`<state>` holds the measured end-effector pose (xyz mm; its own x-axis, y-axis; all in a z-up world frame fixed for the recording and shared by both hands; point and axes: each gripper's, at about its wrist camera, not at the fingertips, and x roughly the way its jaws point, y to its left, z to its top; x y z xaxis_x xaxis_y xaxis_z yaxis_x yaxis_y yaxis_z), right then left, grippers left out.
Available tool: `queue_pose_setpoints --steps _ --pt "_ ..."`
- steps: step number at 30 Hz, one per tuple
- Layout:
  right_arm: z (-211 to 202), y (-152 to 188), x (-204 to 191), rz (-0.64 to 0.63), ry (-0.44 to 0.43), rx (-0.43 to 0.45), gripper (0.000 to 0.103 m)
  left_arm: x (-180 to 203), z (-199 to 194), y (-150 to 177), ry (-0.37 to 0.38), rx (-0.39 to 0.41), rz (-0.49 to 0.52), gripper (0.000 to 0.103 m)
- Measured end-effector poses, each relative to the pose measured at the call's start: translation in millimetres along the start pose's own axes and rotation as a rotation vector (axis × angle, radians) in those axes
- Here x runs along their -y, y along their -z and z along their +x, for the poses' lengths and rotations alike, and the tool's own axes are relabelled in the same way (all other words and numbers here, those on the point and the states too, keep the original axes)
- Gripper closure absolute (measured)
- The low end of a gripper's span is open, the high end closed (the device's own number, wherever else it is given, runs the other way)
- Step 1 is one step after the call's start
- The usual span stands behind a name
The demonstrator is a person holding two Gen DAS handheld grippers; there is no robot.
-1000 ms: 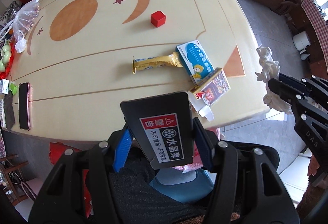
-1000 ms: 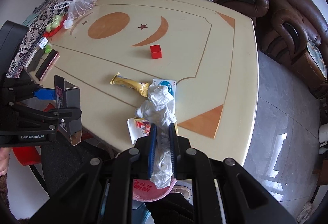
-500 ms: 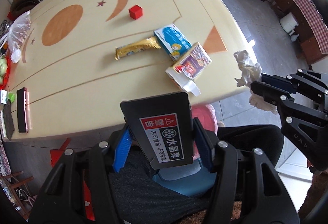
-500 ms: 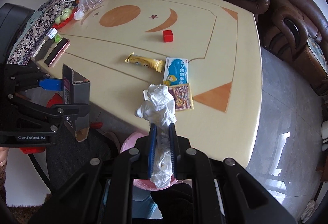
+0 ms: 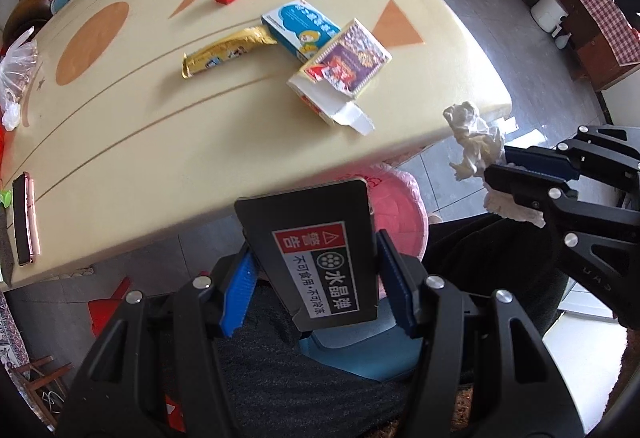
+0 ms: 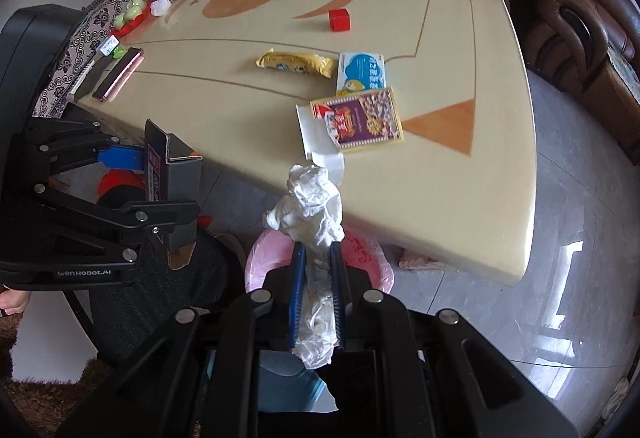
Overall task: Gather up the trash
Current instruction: 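Carry the black box and the tissue down over the pink trash bin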
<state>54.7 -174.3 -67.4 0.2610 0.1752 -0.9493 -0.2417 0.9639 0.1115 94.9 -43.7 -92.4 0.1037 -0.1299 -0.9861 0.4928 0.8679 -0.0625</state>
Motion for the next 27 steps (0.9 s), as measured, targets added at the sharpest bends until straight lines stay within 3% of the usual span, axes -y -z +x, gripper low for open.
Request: queue_pose_setpoints --steps 4,14,27 --pt "14 12 2 0.009 0.015 -0.011 0.09 2 20 8 0.043 -0.032 -0.006 0.047" --pt "51 39 0 0.034 0.022 -0.032 0.09 15 55 22 0.021 -0.014 0.02 0.047" --pt "118 74 7 0.098 0.022 -0.072 0.09 24 139 45 0.037 -0.075 0.014 0.047"
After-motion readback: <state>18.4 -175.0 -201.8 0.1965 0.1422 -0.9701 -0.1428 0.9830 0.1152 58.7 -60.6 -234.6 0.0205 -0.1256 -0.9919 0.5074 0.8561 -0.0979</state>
